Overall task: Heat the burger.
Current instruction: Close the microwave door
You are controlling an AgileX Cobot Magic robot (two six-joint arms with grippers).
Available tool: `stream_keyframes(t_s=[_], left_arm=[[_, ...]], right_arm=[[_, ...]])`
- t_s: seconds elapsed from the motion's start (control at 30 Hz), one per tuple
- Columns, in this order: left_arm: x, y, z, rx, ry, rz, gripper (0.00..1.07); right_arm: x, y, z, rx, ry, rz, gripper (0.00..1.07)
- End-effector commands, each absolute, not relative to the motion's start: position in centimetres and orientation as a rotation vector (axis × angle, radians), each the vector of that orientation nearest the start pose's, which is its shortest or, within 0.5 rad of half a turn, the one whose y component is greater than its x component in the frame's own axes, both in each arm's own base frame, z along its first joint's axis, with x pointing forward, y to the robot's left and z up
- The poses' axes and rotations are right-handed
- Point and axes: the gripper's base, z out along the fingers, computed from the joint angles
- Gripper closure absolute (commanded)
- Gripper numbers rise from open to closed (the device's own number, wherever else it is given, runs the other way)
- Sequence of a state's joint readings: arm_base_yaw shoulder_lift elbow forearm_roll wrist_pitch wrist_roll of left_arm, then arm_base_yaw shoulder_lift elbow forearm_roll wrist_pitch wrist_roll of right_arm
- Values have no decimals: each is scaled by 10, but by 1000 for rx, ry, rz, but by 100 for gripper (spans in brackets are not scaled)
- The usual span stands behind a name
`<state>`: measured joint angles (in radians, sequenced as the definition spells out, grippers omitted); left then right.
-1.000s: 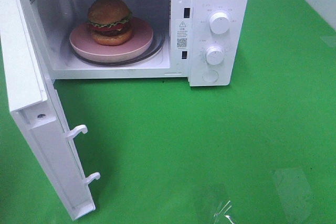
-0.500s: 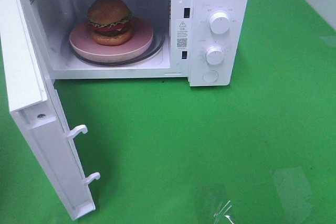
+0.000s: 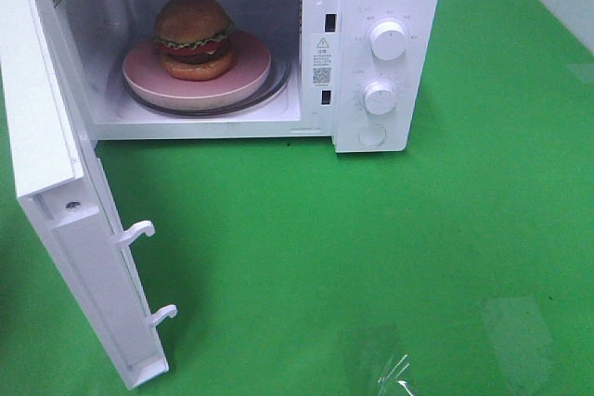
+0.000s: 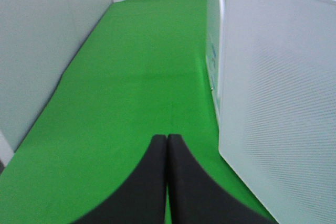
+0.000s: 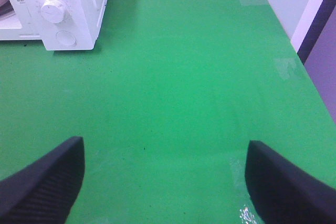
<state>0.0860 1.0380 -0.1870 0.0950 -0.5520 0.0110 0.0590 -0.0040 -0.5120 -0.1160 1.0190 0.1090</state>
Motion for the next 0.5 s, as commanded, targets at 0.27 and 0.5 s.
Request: stream_keyframes(t_s=[0.27,0.5], left_arm=[[197,-12,192,207,1737,-160,106],[214,-37,183,345,1753,-242,106]], right_arm=[[-9,-10,285,71,1943,-23,33],[-9,-10,285,71,1943,-23,33]])
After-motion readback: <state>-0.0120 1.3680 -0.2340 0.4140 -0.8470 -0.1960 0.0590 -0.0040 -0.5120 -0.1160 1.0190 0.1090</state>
